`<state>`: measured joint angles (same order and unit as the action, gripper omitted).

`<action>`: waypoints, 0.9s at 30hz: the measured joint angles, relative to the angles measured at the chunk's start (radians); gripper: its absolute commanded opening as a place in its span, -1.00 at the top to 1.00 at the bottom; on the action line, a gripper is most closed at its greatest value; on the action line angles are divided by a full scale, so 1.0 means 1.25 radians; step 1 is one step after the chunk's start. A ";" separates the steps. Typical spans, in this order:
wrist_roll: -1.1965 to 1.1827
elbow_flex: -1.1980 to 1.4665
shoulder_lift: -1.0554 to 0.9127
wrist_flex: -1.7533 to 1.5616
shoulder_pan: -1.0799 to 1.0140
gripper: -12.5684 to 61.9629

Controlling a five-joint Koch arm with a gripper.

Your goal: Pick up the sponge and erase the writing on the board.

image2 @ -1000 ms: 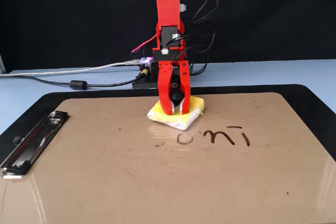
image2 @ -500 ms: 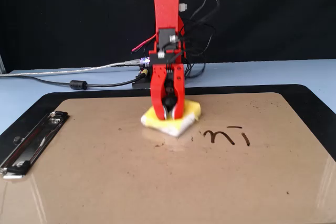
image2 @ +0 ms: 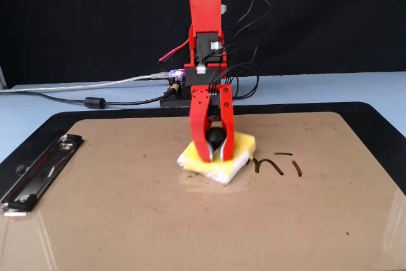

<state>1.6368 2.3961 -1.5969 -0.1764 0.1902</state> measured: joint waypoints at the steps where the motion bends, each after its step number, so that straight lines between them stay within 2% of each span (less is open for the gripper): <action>1: 0.001 0.047 -0.037 -0.004 0.006 0.88; 3: 0.002 0.145 -0.152 0.004 0.017 0.88; 6: 0.002 0.147 -0.180 0.016 0.050 0.88; 8: 0.002 0.098 -0.119 0.015 0.101 0.88; 12: 0.005 -0.146 0.097 0.009 0.152 0.88; 15: 0.006 -0.190 0.155 0.004 0.152 0.88; 17: 0.006 -0.128 0.109 -0.001 0.156 0.88; 20: 0.005 0.085 -0.067 -0.001 0.155 0.88; 23: 0.000 0.190 -0.228 0.020 0.152 0.88; 27: 0.001 0.133 -0.156 0.020 0.152 0.88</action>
<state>1.6383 2.5617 -1.7917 -0.1519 0.3804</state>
